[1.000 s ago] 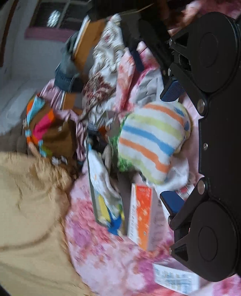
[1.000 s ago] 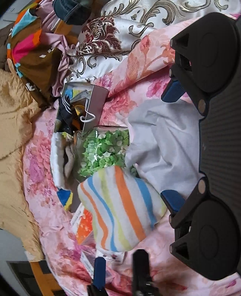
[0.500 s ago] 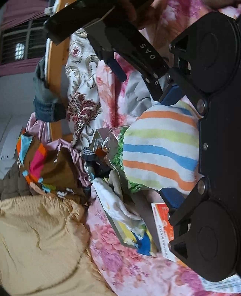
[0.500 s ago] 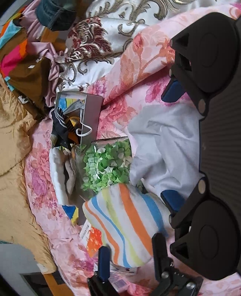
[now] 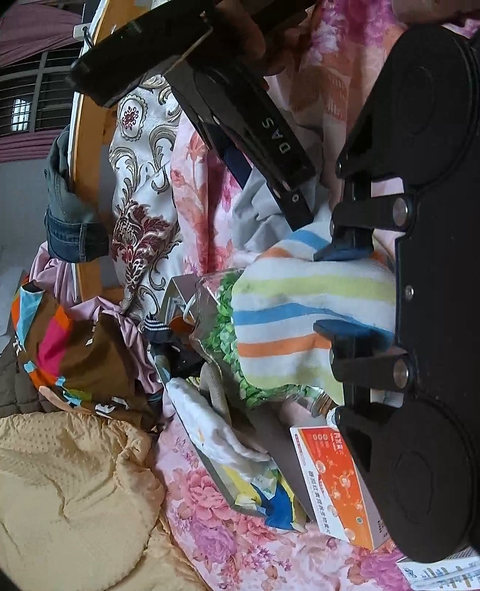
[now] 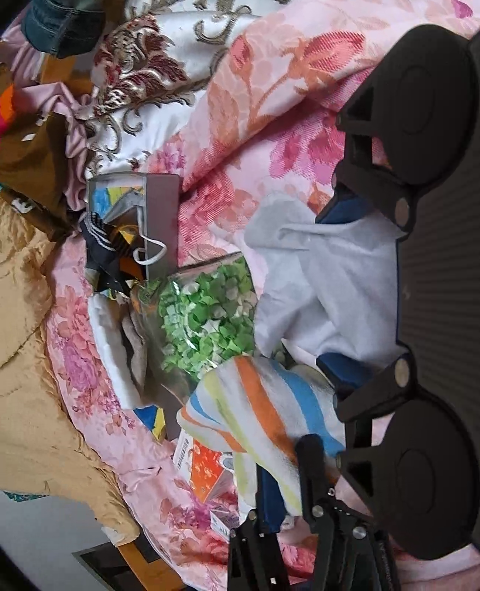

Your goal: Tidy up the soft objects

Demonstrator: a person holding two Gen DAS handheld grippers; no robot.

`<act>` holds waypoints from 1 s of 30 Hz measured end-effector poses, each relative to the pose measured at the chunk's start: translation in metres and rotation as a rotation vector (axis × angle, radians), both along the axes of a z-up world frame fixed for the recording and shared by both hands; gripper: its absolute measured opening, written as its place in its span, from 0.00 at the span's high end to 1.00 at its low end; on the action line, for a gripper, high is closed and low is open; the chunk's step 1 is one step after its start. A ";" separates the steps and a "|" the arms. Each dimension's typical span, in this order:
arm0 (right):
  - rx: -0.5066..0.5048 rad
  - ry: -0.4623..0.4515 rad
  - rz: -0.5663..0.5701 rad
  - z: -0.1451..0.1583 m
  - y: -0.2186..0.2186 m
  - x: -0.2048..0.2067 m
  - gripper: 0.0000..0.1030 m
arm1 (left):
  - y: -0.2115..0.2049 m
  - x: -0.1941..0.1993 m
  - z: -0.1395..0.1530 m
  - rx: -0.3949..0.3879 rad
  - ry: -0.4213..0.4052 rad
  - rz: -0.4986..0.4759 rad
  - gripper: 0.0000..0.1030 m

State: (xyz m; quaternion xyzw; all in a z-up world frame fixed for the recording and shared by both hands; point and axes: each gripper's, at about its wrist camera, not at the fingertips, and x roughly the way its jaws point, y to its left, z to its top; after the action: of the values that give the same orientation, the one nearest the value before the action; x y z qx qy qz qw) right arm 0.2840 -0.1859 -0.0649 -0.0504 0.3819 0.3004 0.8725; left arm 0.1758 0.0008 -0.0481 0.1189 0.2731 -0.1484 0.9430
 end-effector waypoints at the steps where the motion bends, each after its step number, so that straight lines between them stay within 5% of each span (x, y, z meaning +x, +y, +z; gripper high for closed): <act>1: 0.014 0.017 -0.003 0.000 -0.001 0.000 0.33 | 0.000 0.000 0.001 -0.006 0.004 0.001 0.75; 9: 0.060 0.063 0.007 0.003 -0.003 0.001 0.72 | 0.035 0.011 0.011 -0.307 0.095 0.158 0.86; 15: 0.100 0.055 0.029 0.008 -0.003 -0.003 0.78 | 0.070 0.012 0.019 -0.533 0.100 0.300 0.86; 22: 0.143 0.032 0.033 0.013 -0.005 -0.005 0.78 | 0.095 0.012 0.020 -0.641 0.082 0.400 0.86; 30: 0.140 0.053 0.034 0.008 -0.003 -0.004 0.52 | 0.093 0.015 0.011 -0.617 0.117 0.385 0.73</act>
State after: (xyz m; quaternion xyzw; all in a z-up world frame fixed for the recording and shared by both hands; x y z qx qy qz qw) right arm 0.2799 -0.1893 -0.0568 0.0119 0.3821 0.3424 0.8583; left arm 0.1906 0.0942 -0.0367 -0.2332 0.2862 -0.0501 0.9280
